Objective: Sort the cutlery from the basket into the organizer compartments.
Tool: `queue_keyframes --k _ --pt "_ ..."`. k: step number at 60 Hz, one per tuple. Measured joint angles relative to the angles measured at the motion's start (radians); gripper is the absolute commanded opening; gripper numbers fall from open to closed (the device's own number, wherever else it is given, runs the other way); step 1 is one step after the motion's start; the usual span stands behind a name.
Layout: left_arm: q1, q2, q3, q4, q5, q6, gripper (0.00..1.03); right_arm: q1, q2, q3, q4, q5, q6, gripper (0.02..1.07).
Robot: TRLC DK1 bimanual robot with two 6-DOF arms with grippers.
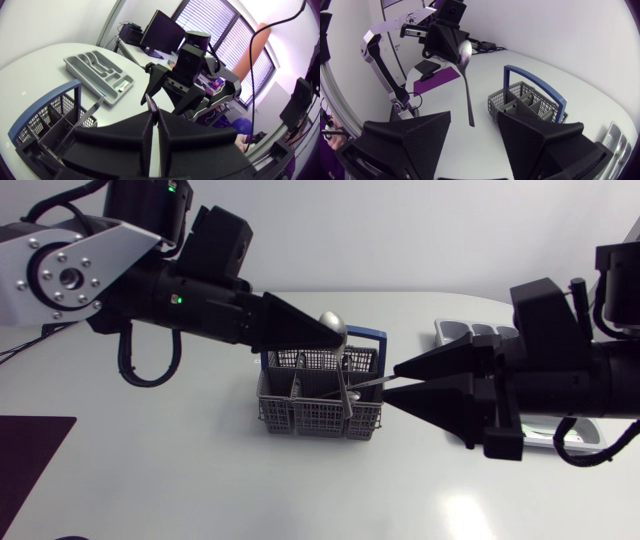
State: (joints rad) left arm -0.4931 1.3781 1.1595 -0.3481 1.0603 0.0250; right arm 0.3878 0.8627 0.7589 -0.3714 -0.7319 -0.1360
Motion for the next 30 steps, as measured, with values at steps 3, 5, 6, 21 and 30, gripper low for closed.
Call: queue_keyframes --k 3,5,6,21,30 --pt "0.000 0.030 0.026 -0.015 0.033 -0.003 0.03 -0.013 0.009 -0.010 0.009 -0.042 -0.006 0.72" --pt "0.000 0.046 0.039 -0.019 0.051 -0.006 0.03 -0.019 0.014 -0.013 0.010 -0.066 -0.007 0.72" --pt "0.000 0.051 0.043 -0.019 0.058 -0.007 0.03 -0.022 0.015 -0.014 0.010 -0.074 -0.007 0.72" --pt "-0.008 0.121 0.093 -0.021 0.118 -0.026 0.03 -0.032 0.053 -0.029 0.061 -0.106 -0.026 0.72" --pt "-0.026 0.136 0.097 -0.021 0.137 -0.029 0.03 -0.037 0.076 -0.029 0.079 -0.106 -0.025 0.72"
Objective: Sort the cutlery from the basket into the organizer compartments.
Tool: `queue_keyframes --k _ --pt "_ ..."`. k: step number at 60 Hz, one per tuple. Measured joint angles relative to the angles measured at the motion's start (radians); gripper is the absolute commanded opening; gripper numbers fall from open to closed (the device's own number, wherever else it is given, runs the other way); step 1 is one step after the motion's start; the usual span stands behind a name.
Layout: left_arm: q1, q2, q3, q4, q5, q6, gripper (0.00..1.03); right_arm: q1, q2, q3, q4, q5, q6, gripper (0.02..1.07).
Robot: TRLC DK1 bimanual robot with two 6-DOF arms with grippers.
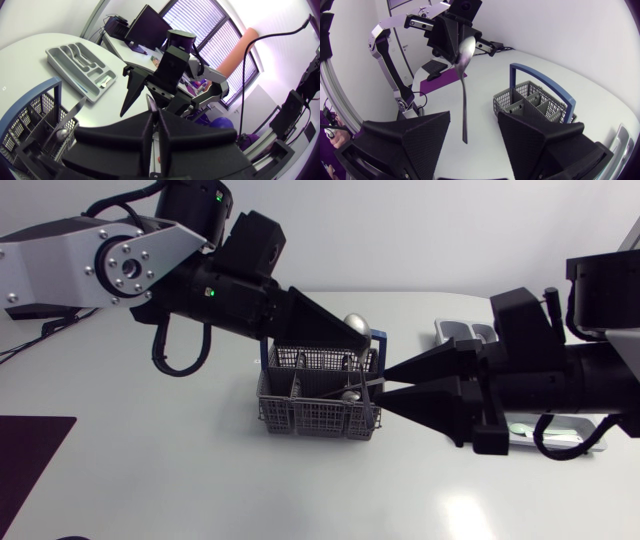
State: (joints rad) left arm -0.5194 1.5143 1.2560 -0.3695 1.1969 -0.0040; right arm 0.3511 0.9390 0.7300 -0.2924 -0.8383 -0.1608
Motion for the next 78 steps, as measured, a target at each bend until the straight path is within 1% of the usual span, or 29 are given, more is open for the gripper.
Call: queue_keyframes --k 7,10,16,18,27,33,37,47,50,56,61,68,78 --pt "-0.001 0.002 0.000 -0.001 0.006 0.000 0.03 0.000 0.021 0.000 0.029 -0.007 0.001 0.71" --pt "-0.001 0.002 0.000 -0.004 0.007 0.000 0.03 0.000 0.027 0.001 0.037 -0.009 0.004 0.66" --pt "-0.002 0.002 0.000 -0.007 0.009 0.000 0.03 0.001 0.034 0.001 0.043 -0.011 0.005 0.60" --pt "-0.003 0.003 0.002 -0.007 0.011 0.000 0.03 0.003 0.037 0.005 0.043 -0.011 0.008 0.57" --pt "-0.009 0.007 0.002 -0.007 0.023 0.000 0.03 0.021 0.053 0.020 0.065 -0.012 0.026 0.55" --pt "-0.013 0.009 0.002 -0.008 0.026 0.000 0.03 0.027 0.058 0.024 0.069 -0.013 0.035 0.47" --pt "-0.014 0.012 0.002 -0.008 0.026 0.000 0.03 0.031 0.063 0.026 0.074 -0.014 0.038 0.46" --pt "-0.014 0.013 0.002 -0.007 0.026 0.000 0.03 0.048 0.067 0.035 0.080 -0.015 0.050 0.32" --pt "-0.014 0.013 0.002 -0.008 0.026 0.000 0.03 0.050 0.067 0.035 0.081 -0.019 0.051 0.25" --pt "-0.014 0.014 0.002 -0.008 0.026 0.000 0.03 0.055 0.067 0.035 0.080 -0.023 0.054 0.23" --pt "-0.014 0.014 0.002 -0.007 0.026 0.000 0.03 0.063 0.066 0.035 0.080 -0.026 0.058 0.12" --pt "-0.014 0.015 0.002 -0.008 0.027 0.000 0.03 0.080 0.063 0.035 0.080 -0.029 0.061 0.07" --pt "-0.014 0.015 0.002 -0.007 0.034 0.000 0.03 0.080 0.056 0.035 0.080 -0.024 0.070 0.07"
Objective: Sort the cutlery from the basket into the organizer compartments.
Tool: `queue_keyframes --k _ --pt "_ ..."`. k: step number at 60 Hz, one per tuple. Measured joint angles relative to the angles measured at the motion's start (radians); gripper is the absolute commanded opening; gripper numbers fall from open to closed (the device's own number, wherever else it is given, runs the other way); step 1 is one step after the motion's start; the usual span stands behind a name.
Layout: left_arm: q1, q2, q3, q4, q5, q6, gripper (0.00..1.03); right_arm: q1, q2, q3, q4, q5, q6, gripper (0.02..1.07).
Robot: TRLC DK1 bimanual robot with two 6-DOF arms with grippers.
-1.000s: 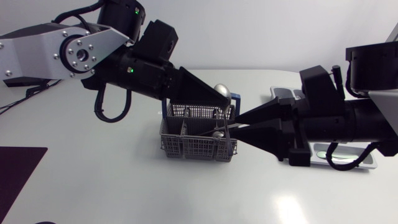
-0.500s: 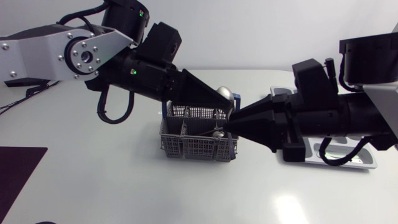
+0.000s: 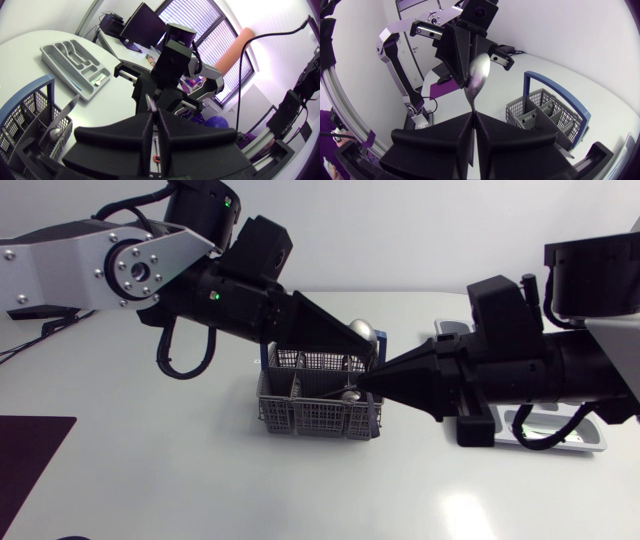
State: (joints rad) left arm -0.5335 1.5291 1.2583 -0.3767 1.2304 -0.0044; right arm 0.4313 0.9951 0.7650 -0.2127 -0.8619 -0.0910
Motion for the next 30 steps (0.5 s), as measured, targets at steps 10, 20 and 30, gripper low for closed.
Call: queue_keyframes --k 10,20,30 --pt "0.000 0.000 0.000 0.000 0.003 0.000 0.03 0.000 -0.011 0.000 -0.004 0.011 0.006 0.07" --pt "0.000 0.000 0.000 0.000 0.007 0.000 0.49 0.000 -0.019 0.000 -0.012 0.014 0.007 0.07" --pt "0.018 -0.002 0.000 0.000 -0.001 0.000 0.99 -0.002 -0.042 0.000 -0.022 0.014 0.010 0.07"
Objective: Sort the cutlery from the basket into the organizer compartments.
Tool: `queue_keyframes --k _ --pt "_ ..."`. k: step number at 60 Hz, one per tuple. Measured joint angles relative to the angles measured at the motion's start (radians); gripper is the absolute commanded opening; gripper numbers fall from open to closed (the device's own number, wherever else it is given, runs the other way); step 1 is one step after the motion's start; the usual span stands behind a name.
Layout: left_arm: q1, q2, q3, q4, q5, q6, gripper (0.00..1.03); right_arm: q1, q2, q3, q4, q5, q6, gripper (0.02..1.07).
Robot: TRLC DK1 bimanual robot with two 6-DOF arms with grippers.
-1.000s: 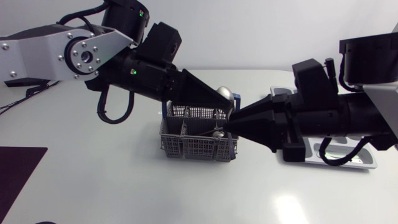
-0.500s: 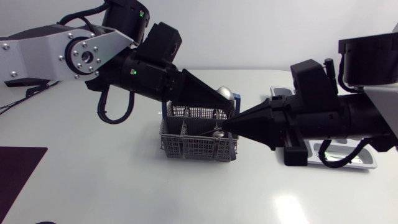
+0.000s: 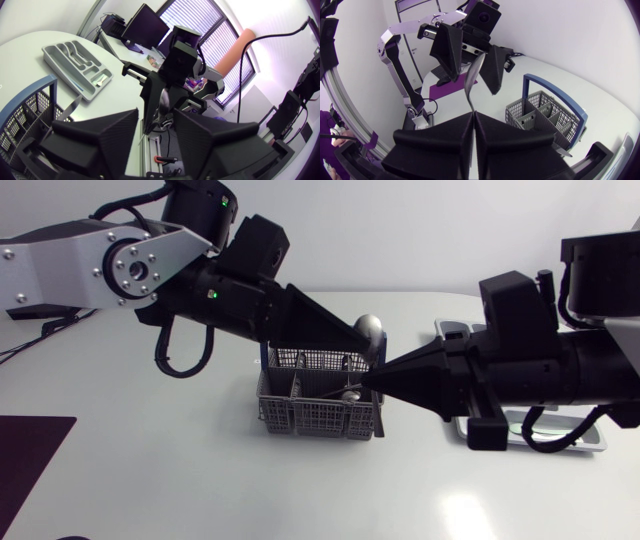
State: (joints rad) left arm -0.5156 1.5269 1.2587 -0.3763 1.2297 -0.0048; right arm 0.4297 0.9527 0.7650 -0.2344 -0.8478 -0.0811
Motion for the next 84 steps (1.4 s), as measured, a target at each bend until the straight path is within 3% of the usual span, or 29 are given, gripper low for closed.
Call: queue_keyframes --k 13,20,30,40,54,66,84 --pt "0.087 -0.023 0.012 0.001 -0.023 -0.015 0.99 -0.096 -0.048 0.000 -0.092 0.006 -0.036 0.07" --pt "0.134 -0.058 0.014 0.007 -0.097 -0.015 0.99 -0.211 -0.080 0.000 -0.183 0.006 -0.119 0.07" --pt "0.139 -0.083 0.014 0.007 -0.248 0.005 0.99 -0.405 -0.106 0.000 -0.275 -0.006 -0.264 0.07" --pt "0.043 -0.088 -0.013 -0.015 -0.578 0.148 0.99 -0.590 -0.101 0.000 -0.333 -0.028 -0.428 0.07" --pt "-0.113 -0.100 -0.092 -0.011 -0.813 0.285 0.99 -0.843 -0.018 -0.008 -0.358 -0.076 -0.676 0.07" --pt "-0.186 -0.100 -0.136 0.047 -0.953 0.341 0.99 -1.014 0.093 -0.026 -0.375 -0.095 -0.930 0.07" --pt "-0.237 -0.098 -0.155 0.081 -1.054 0.383 0.99 -1.138 0.224 -0.065 -0.306 -0.061 -1.210 0.07"
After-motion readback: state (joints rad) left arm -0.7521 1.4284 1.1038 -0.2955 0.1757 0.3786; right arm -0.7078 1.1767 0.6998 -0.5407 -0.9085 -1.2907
